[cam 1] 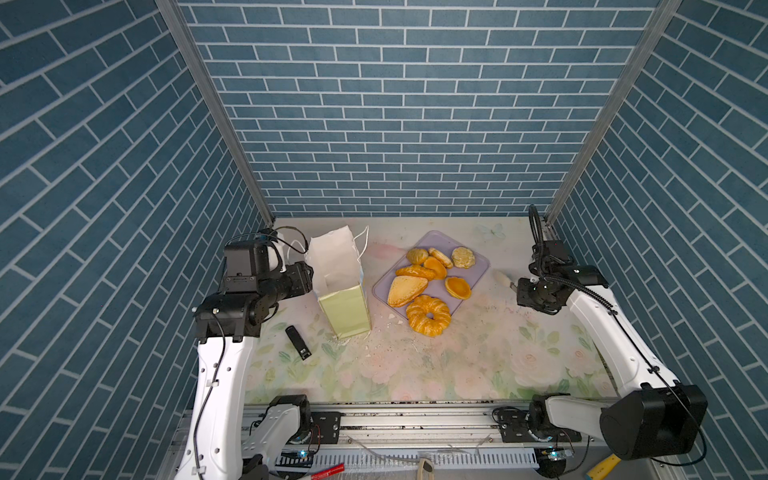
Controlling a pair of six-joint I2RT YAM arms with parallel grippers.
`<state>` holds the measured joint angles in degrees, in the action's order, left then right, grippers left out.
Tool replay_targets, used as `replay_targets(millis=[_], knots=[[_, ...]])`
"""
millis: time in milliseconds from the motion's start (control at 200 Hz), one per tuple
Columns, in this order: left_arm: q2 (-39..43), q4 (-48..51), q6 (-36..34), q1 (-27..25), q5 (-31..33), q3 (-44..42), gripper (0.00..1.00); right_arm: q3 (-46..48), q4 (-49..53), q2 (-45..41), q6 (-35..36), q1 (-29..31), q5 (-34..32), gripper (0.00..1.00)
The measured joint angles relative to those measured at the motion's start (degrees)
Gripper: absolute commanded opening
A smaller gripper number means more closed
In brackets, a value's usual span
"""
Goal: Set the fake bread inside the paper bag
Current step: 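Lower the tongs onto the orange tart and pinch it with the right gripper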
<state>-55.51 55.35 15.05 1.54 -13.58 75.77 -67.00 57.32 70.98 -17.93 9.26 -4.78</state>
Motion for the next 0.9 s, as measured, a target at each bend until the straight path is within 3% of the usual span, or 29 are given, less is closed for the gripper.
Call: replay_targets(millis=[340, 580, 900], knots=[[2.0, -0.9, 1.1, 0.0, -1.7, -1.8, 0.63, -7.8, 7.1, -2.7, 0.1, 2.6, 0.5, 0.45], [2.1, -0.9, 1.9, 0.0, -2.3, -1.9, 0.63, -14.5, 8.9, -3.3, 0.0, 8.9, 3.8, 0.45], [2.2, -0.8, 2.3, 0.0, -2.6, -1.9, 0.64, -16.7, 10.1, 7.3, 3.3, 18.6, 3.5, 0.47]])
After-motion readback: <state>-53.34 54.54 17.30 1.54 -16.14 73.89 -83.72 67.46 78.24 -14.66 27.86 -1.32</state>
